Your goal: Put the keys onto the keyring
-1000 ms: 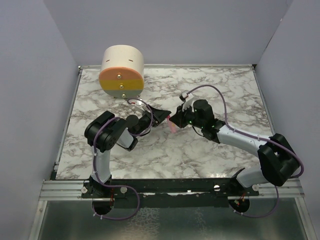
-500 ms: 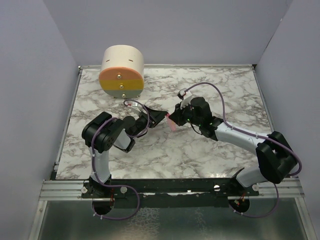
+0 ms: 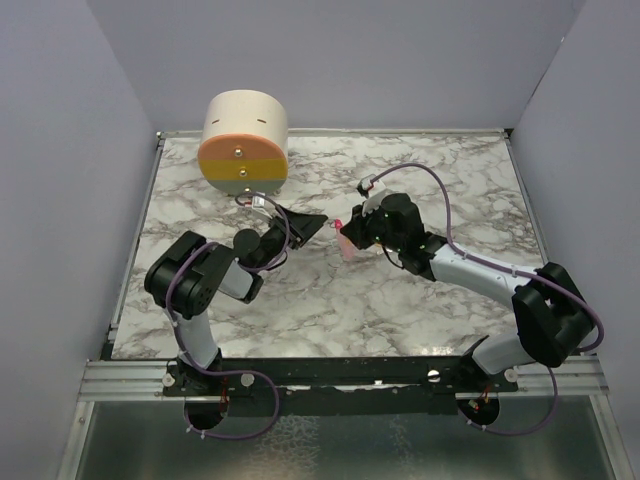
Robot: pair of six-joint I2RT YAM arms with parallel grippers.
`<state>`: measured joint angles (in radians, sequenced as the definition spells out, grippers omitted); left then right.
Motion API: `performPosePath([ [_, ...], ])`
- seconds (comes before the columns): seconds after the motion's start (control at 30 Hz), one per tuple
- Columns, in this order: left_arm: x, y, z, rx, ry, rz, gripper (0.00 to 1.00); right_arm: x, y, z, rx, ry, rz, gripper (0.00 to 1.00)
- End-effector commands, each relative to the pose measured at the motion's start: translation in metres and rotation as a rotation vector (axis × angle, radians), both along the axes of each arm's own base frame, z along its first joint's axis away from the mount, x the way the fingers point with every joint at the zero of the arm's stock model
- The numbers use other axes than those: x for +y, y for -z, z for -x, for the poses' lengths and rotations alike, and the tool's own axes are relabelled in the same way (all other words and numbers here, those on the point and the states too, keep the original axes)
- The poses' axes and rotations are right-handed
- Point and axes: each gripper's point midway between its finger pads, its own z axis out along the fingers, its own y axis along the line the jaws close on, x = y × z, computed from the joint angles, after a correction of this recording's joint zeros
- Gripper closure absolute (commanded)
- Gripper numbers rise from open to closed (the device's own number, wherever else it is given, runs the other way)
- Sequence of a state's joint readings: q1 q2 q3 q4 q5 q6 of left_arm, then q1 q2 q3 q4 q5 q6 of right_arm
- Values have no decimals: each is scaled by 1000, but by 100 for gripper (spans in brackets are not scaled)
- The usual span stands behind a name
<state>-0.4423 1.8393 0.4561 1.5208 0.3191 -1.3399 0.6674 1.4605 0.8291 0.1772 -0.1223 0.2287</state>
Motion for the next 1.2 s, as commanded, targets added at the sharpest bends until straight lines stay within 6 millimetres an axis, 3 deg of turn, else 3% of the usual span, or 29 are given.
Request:
performPosePath([
  [0.0, -3, -19, 4, -49, 33, -39, 44, -4, -9, -8, -48, 27, 14, 99],
  [0.07, -3, -20, 6, -33, 36, -49, 55, -6, -9, -9, -64, 33, 18, 99],
  [0.2, -1, -30, 10, -30, 36, -68, 62, -13, -12, -12, -108, 66, 15, 99],
  [0.4, 5, -34, 12, -76, -2, -192, 64, -14, -10, -13, -97, 82, 7, 99],
  [0.53, 10, -23, 7, -127, -62, -417, 56, -9, -5, -11, -33, 66, 22, 99],
  [0.63, 14, -20, 8, -128, -73, -470, 46, -8, -6, -9, -30, 61, 8, 99],
  [0.93, -7, -16, 22, -25, 50, -361, 35, -7, -6, -10, -31, 65, -1, 99],
  [1.17, -25, -31, 22, -9, 80, -267, 32, -1, -9, -9, -36, 44, -31, 99],
])
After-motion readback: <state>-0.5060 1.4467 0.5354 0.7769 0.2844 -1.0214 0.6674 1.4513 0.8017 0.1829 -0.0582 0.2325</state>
